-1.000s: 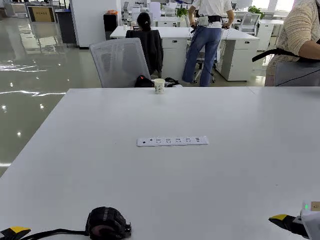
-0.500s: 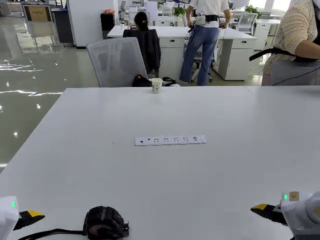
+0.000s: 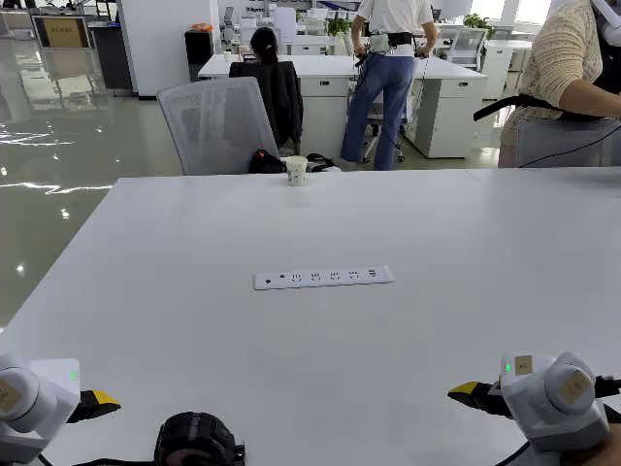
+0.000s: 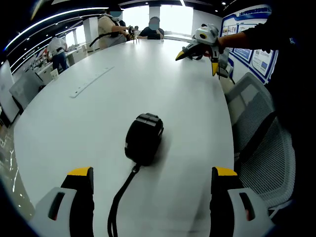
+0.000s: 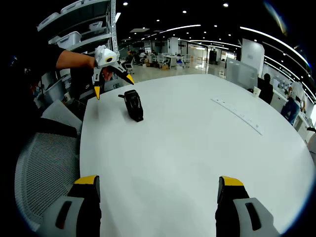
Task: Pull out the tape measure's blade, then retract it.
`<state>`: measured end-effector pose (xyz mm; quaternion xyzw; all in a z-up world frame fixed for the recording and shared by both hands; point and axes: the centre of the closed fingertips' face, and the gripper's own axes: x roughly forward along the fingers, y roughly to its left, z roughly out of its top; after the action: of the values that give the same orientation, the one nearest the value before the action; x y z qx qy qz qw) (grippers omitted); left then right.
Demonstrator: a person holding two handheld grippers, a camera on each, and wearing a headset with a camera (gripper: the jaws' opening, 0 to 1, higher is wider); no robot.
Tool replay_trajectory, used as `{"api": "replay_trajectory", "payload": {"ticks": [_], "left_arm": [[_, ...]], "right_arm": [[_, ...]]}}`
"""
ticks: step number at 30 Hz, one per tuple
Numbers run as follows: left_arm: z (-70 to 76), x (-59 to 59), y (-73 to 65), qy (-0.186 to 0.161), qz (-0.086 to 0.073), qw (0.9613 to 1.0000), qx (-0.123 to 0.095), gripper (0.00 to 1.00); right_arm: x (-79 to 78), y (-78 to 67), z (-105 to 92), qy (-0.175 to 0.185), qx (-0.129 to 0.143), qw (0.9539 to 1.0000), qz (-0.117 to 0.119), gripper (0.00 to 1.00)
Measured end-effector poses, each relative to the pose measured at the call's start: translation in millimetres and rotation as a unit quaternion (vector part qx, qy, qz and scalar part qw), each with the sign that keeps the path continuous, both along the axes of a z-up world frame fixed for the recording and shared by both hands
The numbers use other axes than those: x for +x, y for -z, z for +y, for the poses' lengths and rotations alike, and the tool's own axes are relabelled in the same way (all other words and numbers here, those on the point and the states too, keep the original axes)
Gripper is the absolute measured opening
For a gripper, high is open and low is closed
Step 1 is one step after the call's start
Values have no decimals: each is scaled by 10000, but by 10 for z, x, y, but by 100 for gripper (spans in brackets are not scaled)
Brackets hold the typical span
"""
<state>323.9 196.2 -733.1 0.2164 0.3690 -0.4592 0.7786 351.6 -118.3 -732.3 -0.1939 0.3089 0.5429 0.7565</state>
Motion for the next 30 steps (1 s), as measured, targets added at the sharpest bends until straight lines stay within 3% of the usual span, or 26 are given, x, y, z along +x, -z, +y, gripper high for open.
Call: {"api": "replay_trajectory", "payload": {"ticks": [5,7,13,19,24,26,30], "left_arm": [[-64,61,-20,207,6,9998,77,96],[-81,102,2,379,-74,9991,186,94],[-135,213,153,685,36,9965,469,92],[-197,280,241,685,156,9962,524,92],[-247,324,279,892,45,9940,639,91],[-228,341,318,993,-7,9914,855,90],[-270,339,353,1052,64,9905,887,88]], "right_arm": [[67,-15,73,-98,-7,10000,-2,99],[89,-10,135,-193,61,9998,-13,99],[84,110,309,-486,0,9988,100,99],[128,146,445,-503,-13,9986,134,99],[174,154,563,-441,60,9989,156,99],[185,153,624,-439,98,9989,148,99],[175,173,724,-507,120,9985,146,99]]}}
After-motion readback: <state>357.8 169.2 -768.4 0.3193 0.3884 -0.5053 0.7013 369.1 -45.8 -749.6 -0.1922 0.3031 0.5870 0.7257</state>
